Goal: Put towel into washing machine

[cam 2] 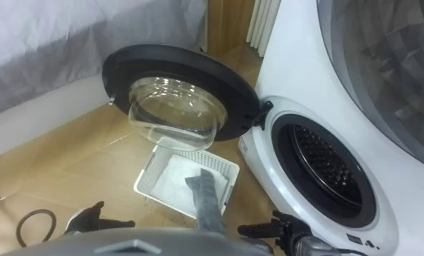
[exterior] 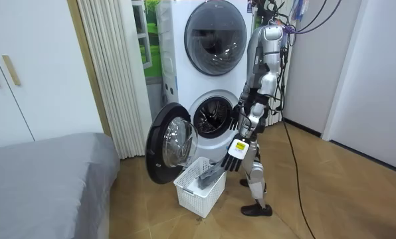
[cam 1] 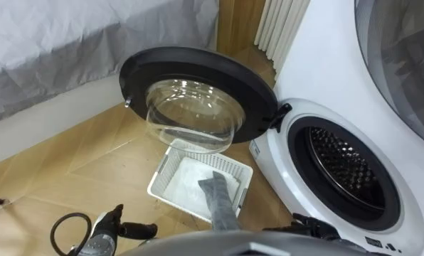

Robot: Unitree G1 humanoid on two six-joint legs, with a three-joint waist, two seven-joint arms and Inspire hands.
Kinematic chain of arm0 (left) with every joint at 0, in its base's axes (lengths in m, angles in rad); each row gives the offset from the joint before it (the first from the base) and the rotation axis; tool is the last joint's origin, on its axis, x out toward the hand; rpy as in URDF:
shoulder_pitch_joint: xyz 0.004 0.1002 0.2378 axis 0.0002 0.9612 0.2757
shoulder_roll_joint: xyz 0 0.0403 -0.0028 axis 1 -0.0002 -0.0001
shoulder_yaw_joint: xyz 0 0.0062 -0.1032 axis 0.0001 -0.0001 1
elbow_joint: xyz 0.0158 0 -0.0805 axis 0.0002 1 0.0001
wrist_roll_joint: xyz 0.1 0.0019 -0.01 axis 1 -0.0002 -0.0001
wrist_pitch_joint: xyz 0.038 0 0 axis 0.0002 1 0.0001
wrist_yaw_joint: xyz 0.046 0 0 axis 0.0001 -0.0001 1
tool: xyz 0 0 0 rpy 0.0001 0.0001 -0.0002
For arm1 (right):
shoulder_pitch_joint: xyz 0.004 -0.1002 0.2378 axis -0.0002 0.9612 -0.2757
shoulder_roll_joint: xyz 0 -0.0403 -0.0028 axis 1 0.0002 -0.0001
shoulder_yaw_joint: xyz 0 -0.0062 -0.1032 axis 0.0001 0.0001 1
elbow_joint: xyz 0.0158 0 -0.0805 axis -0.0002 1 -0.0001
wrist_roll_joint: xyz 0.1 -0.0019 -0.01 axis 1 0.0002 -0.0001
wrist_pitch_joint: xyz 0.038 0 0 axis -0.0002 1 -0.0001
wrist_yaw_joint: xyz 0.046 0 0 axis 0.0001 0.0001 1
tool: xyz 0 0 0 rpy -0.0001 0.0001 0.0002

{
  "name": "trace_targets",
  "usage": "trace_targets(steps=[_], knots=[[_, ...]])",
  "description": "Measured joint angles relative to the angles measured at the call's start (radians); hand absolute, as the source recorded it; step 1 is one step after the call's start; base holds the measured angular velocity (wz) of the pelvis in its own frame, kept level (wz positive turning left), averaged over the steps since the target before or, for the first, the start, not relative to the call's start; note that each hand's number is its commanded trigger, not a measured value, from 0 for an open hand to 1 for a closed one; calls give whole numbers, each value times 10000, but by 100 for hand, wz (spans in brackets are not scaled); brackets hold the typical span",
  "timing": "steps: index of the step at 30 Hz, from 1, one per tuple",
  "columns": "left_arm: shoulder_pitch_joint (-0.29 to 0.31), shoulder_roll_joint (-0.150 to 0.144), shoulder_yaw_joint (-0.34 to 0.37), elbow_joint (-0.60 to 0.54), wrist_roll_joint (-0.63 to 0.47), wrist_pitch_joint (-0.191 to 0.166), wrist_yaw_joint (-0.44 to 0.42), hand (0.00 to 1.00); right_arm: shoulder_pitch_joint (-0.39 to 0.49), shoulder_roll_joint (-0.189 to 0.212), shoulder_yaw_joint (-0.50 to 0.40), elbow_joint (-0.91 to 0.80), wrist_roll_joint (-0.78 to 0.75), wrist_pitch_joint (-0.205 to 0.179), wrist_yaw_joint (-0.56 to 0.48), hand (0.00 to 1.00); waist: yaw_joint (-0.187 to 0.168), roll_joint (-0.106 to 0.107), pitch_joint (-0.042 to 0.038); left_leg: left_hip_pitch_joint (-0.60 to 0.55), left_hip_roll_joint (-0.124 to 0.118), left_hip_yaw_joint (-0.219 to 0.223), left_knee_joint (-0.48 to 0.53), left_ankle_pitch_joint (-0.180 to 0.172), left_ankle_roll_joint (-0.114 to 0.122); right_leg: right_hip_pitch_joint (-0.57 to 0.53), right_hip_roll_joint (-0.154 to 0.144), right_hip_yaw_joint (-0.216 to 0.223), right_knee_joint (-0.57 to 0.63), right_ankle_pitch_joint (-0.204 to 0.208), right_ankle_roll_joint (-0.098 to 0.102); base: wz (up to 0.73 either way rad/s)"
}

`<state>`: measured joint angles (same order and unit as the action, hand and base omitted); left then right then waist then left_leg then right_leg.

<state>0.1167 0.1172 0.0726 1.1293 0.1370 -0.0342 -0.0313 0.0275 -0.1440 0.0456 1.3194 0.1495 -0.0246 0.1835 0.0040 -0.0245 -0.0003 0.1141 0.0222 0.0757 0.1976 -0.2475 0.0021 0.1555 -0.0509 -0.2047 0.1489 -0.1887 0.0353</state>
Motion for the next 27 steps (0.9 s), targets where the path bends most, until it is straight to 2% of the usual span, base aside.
trace_targets(steps=[11, 20, 23, 25, 27], knots=[[-25, 10, -177, -14, 95, -128, -8, 0, -31, 1, -9, 20, -17, -78, -13, 0, -18, -7, 20, -5, 2, 5, -5, 0, 0, -5, 0, 12, 0, 0, 0, 0], [-314, 43, -538, -97, 1080, -406, 583, 0, -294, -5, 533, 3, -22, -194, -177, 0, 30, -60, -11, -664, 6, 28, 125, 22, 2, -619, -6, 68, 35, 7, -12, 0], [-684, 116, -917, -94, 1725, -477, 715, 0, -538, 1, 706, 142, -48, -213, -296, 0, -18, -42, 34, -1115, 2, -19, 333, 27, 9, -998, -22, 22, 57, 28, -44, 6], [-1023, 130, -1263, -68, 2294, -542, 847, 0, -746, -3, 768, 152, -404, -247, -294, 0, -35, -51, 110, -1549, 4, -51, 403, 57, 14, -1388, -23, -1, 129, 36, -57, 4], [-1372, 125, -1572, -27, 2750, -546, 949, 0, -1034, -2, 983, 203, -606, -335, -294, 0, -55, -77, 148, -1902, 3, -67, 417, 143, 20, -1792, -37, 3, 238, 67, -101, 0]])
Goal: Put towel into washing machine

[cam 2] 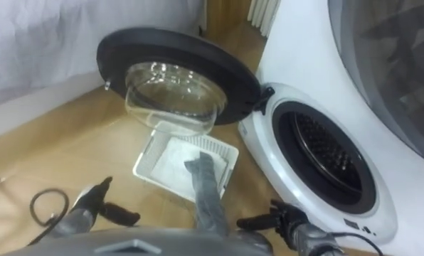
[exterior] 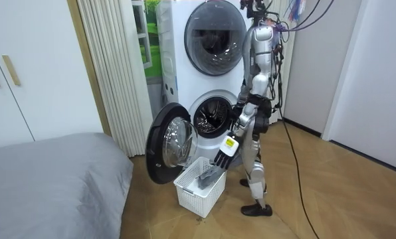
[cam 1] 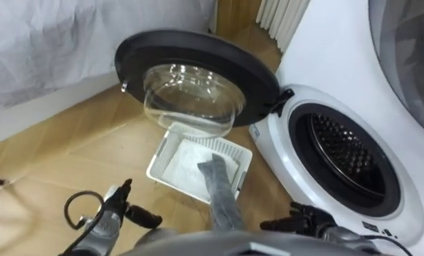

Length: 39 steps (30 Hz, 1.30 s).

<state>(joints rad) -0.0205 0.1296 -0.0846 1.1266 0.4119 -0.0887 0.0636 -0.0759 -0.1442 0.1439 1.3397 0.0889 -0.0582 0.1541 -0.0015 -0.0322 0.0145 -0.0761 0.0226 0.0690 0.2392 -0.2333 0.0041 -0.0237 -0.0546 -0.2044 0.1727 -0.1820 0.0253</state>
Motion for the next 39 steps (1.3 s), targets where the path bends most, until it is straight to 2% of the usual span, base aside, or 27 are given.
trace_targets(steps=[4, 8, 11, 12, 13, 14, 15, 16, 17, 19, 21, 22, 26, 29, 31, 35, 39], knots=[[-990, -158, -788, 465, 605, -76, 171, 0, -779, 86, 405, 250, -404, -125, 5, 0, -97, -5, 85, -733, 11, -31, 0, 168, 13, -997, -29, 147, 400, 40, -30, -4], [-1860, -316, -803, 972, 1119, -433, 275, 0, -1505, 270, 405, 323, -686, -418, -19, 0, -211, 17, 324, -1348, 40, -12, 57, 245, 28, -2107, -48, 401, 1245, 38, -32, -21], [-2612, -305, -1290, 1140, 1387, -617, 390, 0, -2039, 305, 624, 323, -597, -523, -152, 0, -275, 48, 432, -2268, 16, -82, 488, 245, 30, -3272, -132, 512, 2026, 35, -36, -13], [-2886, -298, -1378, 1179, 1695, -676, 489, 0, -2215, 319, 712, 322, -559, -539, -261, 0, -255, 78, 547, -2517, 22, -444, 608, 245, 31, -3979, -202, 521, 2916, 27, -52, -20], [-3139, -338, -1549, 1198, 1982, -703, 651, 0, -2387, 333, 770, 305, -495, -613, -370, 0, -270, 104, 732, -2770, -25, -910, 834, 242, 28, -4757, -298, 580, 3667, -113, -238, -20], [-3257, -306, -1585, 1195, 2133, -729, 766, 0, -2426, 349, 772, 271, -479, -697, -441, 0, -260, 60, 735, -3043, -79, -1020, 1052, 238, 21, -5035, -301, 712, 3219, -58, -361, -9], [-3477, -209, -1737, 1173, 2261, -731, 926, 0, -2623, 353, 906, 219, -440, -803, -497, 0, -336, -34, 746, -3687, -267, -992, 1560, 126, -68, -5429, -398, 807, 2628, 360, -338, 0], [-3739, -251, -1798, 1181, 2444, -707, 1021, 0, -2893, 291, 1039, 232, -405, -835, -534, 0, -506, 228, 837, -4300, -205, -891, 2055, -10, -119, -5744, -418, 625, 2699, 445, -419, 14], [-3885, -230, -1924, 1190, 2577, -704, 1024, 0, -2997, 292, 1117, 232, -378, -833, -546, 0, -620, 292, 843, -4676, -190, -728, 2329, -14, -129, -5966, -408, 673, 2828, 444, -419, 18], [-4381, -150, -2168, 1222, 2606, -721, 1092, 0, -3159, 332, 1426, 134, -335, -837, -510, 0, -852, 285, 845, -5400, 30, -137, 2634, -15, -130, -6608, -295, 942, 3131, 442, -415, 24], [-4887, -104, -2591, 1217, 2710, -729, 1314, 0, -3318, 356, 1476, 93, -132, -829, -520, 0, -1062, 248, 859, -5929, 120, 145, 2838, -17, -121, -7194, -217, 970, 3355, 440, -412, 23], [-5090, -102, -2792, 1222, 2810, -736, 1465, 0, -3424, 356, 1481, 89, 47, -830, -559, 0, -1072, 232, 869, -6311, 194, 249, 3063, -70, -39, -7523, -155, 1024, 3415, 450, -427, 4], [-5386, -66, -3231, 1194, 2973, -776, 1984, 0, -3524, 363, 1781, -207, 860, -833, -664, 0, -1251, 205, 894, -7271, 265, 358, 3933, -182, -2, -8478, -125, 1205, 4079, 465, -453, -16], [-5511, 122, -3762, 1106, 3284, -828, 2319, 0, -3567, 302, 2086, -531, 1831, -835, -742, 0, -1340, 215, 900, -8211, 462, 373, 4923, -721, 23, -9484, -17, 1300, 4971, 315, -585, -20], [-5825, 215, -4182, 1063, 3527, -871, 2591, 0, -3659, 188, 2188, -812, 2631, -875, -753, 0, -1366, 210, 906, -9217, 534, 364, 5798, -958, 44, -10467, 19, 1379, 5722, 170, -573, -7], [-6187, 340, -4666, 881, 4194, -949, 3082, 0, -3875, 186, 2272, -943, 3437, -973, -501, 0, -1423, 212, 907, -10325, 638, 397, 6727, -1124, 46, -11566, 73, 1494, 6488, 161, -575, -6], [-6519, 461, -4969, 846, 4499, -1173, 3714, 0, -4075, 233, 2465, -1093, 3766, -1382, -293, 0, -1668, 189, 915, -11266, 714, 358, 7491, -1230, 54, -12480, 70, 1488, 7172, 107, -631, 0]])
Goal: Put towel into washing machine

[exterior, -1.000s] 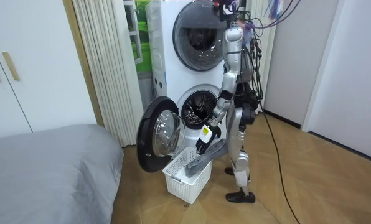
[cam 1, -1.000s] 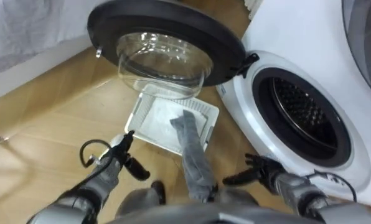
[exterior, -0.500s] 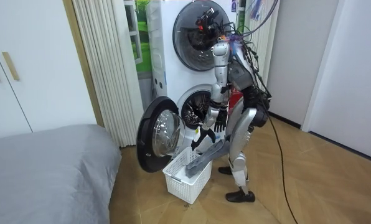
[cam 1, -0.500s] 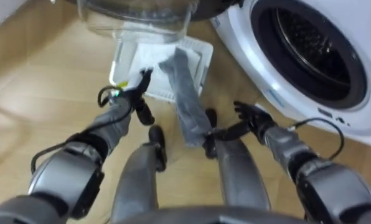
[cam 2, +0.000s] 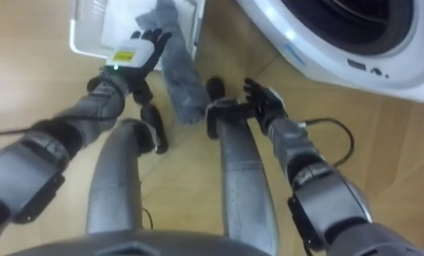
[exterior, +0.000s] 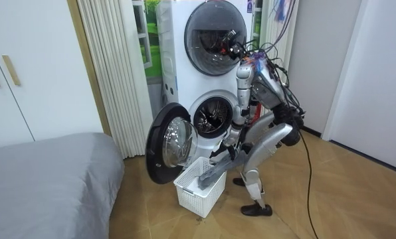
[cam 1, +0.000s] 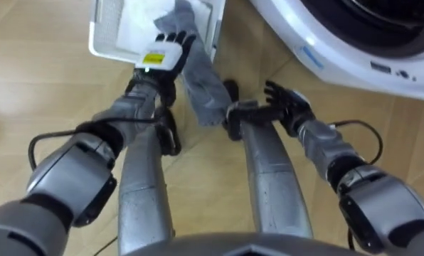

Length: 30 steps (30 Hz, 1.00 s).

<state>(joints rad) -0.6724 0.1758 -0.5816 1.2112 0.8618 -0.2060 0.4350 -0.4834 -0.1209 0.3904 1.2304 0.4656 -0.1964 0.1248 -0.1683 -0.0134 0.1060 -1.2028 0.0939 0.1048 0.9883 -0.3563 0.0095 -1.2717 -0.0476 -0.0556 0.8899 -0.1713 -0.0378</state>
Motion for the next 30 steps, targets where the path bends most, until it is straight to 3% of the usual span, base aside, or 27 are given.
trace_targets(steps=[4, 8, 12, 17, 18, 19, 20, 23, 30], knots=[[-183, 66, -547, -163, 43, -70, 530, 0, -115, 10, 108, -245, 484, -297, 96, 0, -232, 0, 0, -761, 131, -59, 558, -143, 6, -699, 35, -39, 397, -48, -48, -6], [-328, 46, -935, -163, 146, -270, 662, 0, -144, -4, 238, -202, 1061, -337, 248, 0, -257, 0, 0, -944, 188, -73, 757, -255, -25, -882, 99, -35, 551, -74, -119, -7], [-452, 64, -1303, -170, 144, -282, 740, 0, -160, -8, 434, -237, 1480, -338, 339, 0, -254, 1, 1, -1031, 325, -90, 920, -432, -24, -945, 183, -89, 655, -181, -142, -5], [-762, 63, -1776, -247, 134, -354, 739, 1, -320, -3, 696, -339, 1805, -349, 406, 0, -264, 0, 1, -1398, 329, -109, 963, -445, 6, -1299, 153, -159, 678, -216, -177, -3], [-848, 62, -1872, -273, 122, -361, 723, 52, -381, -6, 767, -363, 1838, -350, 403, 0, -270, 0, 1, -1500, 329, -122, 980, -455, 7, -1376, 154, -170, 682, -220, -177, 0], [-912, 62, -1974, -322, 41, -366, 639, 70, -419, -5, 793, -377, 1833, -349, 397, 0, -273, 0, 1, -1568, 326, -152, 1003, -458, 9, -1423, 152, -194, 710, -232, -177, 0], [-950, 60, -2044, -329, -8, -369, 582, 100, -433, -3, 798, -375, 1834, -348, 395, 0, -275, 0, 1, -1594, 324, -170, 1017, -460, 10, -1434, 148, -211, 749, -240, -176, 6], [-1044, 53, -2212, -329, -320, -376, 217, 100, -498, -4, 798, -384, 1834, -343, 382, 0, -451, -33, 3, -1652, 277, -193, 1096, -487, 50, -1487, 85, -212, 864, -377, -130, 13], [-1190, 127, -2869, -309, -1533, -351, -1241, 100, -679, -23, 909, -229, 1923, -410, 296, 0, -485, -82, 22, -1685, 282, -179, 1015, -492, 50, -1525, -2, -267, 813, -393, -156, 0]])
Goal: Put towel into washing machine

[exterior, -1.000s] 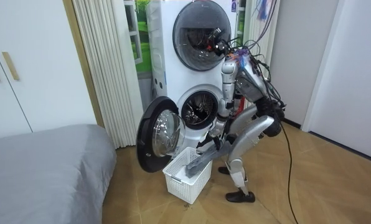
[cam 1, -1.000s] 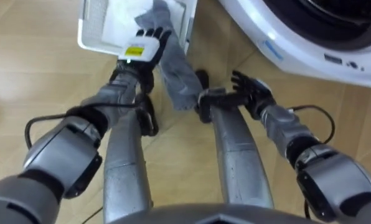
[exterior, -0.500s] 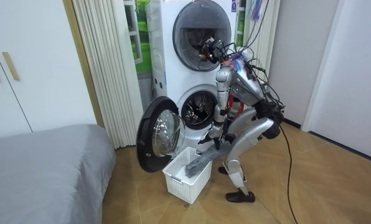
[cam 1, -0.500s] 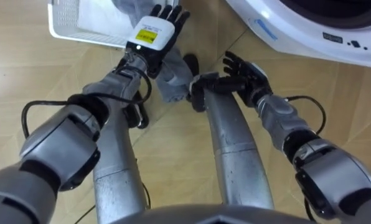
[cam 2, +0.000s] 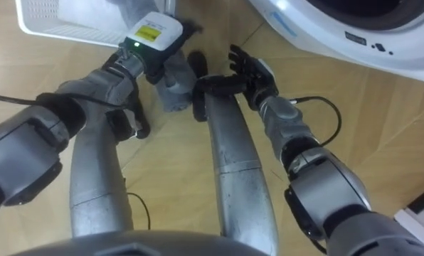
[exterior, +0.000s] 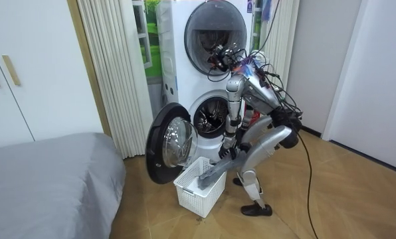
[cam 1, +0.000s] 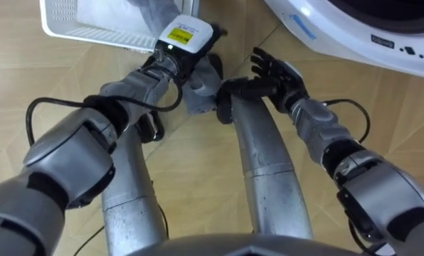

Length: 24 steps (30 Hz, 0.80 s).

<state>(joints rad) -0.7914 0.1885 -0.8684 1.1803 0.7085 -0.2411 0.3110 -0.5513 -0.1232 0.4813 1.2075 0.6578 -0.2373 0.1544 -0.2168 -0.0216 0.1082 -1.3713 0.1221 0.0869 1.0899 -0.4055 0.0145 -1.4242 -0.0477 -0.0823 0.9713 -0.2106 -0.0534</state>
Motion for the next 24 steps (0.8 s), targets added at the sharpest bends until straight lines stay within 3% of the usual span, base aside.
trace_targets(steps=[5, 11, 20, 24], knots=[[-295, 39, 6, 0, -300, 32, -865, 100, -125, 49, 97, 112, -3, -39, 0, 0, -101, -179, 14, 15, 11, 10, -138, 1, 0, 19, -11, -3, -151, 6, -1, -1], [-121, 51, -213, -9, -317, 45, -1777, 100, -122, 132, 469, 464, -421, -17, 88, 0, -304, -306, -11, 493, -13, 83, -531, 7, 7, 473, -46, -22, -503, 3, 13, -1], [979, -145, -589, -15, -496, 124, -3219, 100, -96, 192, 460, 1206, -343, 174, 235, 0, -302, -318, -24, 1828, -52, 268, -1148, 47, 67, 1769, -75, 13, -1103, -7, 128, 1], [1215, -484, -582, -17, -498, 176, -3436, 100, 76, 205, 417, 1210, -573, 193, 228, 0, -224, -296, -29, 2506, -163, 391, -1441, 138, 144, 2380, -224, 22, -1242, 8, 172, 8]])
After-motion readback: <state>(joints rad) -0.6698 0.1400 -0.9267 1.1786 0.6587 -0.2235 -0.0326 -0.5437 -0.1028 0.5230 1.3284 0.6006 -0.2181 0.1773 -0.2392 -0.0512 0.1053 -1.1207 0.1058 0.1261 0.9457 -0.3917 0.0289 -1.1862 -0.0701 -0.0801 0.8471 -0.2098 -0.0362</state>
